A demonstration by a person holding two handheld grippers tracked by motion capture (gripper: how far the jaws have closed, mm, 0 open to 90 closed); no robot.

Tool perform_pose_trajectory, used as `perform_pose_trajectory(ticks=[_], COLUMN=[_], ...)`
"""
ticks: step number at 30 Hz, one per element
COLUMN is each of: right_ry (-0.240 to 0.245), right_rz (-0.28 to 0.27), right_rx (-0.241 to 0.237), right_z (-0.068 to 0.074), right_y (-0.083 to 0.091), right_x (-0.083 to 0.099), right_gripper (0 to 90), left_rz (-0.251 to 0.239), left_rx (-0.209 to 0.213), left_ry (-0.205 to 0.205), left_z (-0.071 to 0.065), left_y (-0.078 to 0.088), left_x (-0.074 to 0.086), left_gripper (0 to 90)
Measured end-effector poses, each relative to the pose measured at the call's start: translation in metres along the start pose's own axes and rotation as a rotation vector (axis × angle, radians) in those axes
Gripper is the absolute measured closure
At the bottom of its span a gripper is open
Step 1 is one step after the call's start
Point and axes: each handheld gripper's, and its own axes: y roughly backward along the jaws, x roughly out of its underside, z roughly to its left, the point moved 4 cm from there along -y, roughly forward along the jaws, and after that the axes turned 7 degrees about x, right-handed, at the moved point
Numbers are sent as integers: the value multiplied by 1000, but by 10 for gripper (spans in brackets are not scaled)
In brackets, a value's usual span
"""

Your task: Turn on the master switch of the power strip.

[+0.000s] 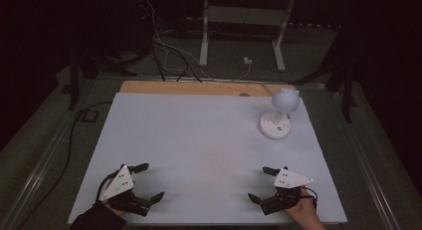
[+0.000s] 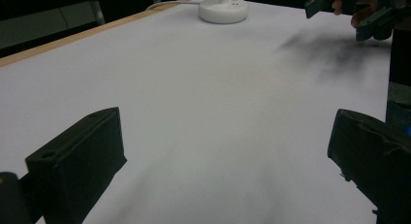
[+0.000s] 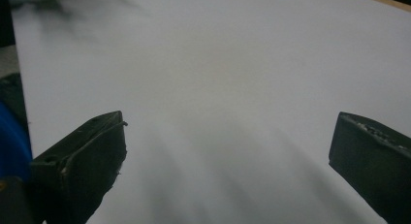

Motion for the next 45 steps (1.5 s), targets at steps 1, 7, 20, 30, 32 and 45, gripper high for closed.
perform_pose_trajectory(ticks=[1, 7, 20, 30, 32, 45], right_ry=[-5, -5, -30, -32, -34, -63], right_rz=[0, -10, -15, -11, -18, -54], right_rx=[-5, -20, -32, -61, -69, -61], right_z=[0, 2, 3, 4, 4, -11], right_y=[0, 1, 4, 4, 4, 9], right_x=[0, -1, -9, -19, -21, -39], right_gripper=[0, 0, 0, 0, 0, 0], left_rz=[2, 19, 22, 16, 13, 7], left_rx=[0, -9, -3, -2, -1, -1], left_ry=[-3, -8, 3, 9, 11, 20], left_z=[0, 0, 0, 1, 1, 1], left_y=[0, -1, -1, 0, 0, 0], left_x=[0, 1, 2, 2, 2, 1], left_gripper=[2, 2, 2, 2, 2, 2])
